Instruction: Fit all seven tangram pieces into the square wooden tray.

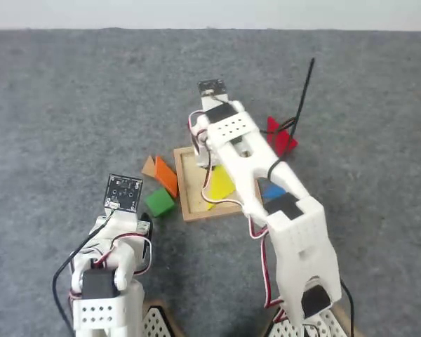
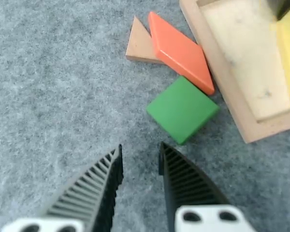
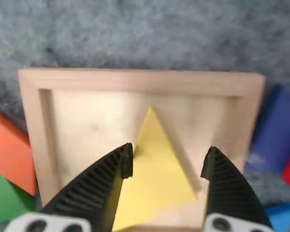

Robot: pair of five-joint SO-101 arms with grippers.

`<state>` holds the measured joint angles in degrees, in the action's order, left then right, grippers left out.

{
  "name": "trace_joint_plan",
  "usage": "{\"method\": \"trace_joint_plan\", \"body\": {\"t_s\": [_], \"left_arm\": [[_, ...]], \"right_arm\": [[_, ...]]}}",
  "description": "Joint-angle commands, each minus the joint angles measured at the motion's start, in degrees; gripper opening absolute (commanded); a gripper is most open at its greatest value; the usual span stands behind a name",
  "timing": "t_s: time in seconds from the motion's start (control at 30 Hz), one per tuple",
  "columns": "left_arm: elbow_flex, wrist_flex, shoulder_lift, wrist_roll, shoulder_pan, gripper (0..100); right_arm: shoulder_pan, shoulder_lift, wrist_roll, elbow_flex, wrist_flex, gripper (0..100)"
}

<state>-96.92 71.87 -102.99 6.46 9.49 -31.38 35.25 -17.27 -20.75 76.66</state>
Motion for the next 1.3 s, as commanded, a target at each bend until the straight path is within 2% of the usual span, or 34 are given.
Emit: {"method": "trace_joint_plan", "body": {"t_s": [0.0, 0.3, 0.53, 0.7, 0.9, 1.27], "left_arm": [[0.48, 0.35, -1.05, -0.88, 0.44, 12], [0.48, 0.35, -1.05, -0.88, 0.44, 12], [0.48, 0.35, -1.05, -0.88, 0.44, 12], [0.48, 0.35, -1.05, -0.88, 0.44, 12], [0.48, 0.35, -1.05, -0.88, 0.44, 12], [0.48, 0.35, -1.05, -0.88, 0.44, 12]], "right_arm": [[2.59, -7.69, 2.37, 1.76, 0.13, 24.2], [4.35, -21.23, 4.48, 17.58, -3.03, 24.2], [4.53, -21.23, 5.80, 29.10, -10.95, 24.2], [3.82, -19.30, 6.15, 28.92, -11.38, 24.2], [-0.92, -15.60, 7.82, 25.58, -11.30, 24.2], [-7.96, -6.90, 7.91, 11.34, -6.64, 24.2]]}}
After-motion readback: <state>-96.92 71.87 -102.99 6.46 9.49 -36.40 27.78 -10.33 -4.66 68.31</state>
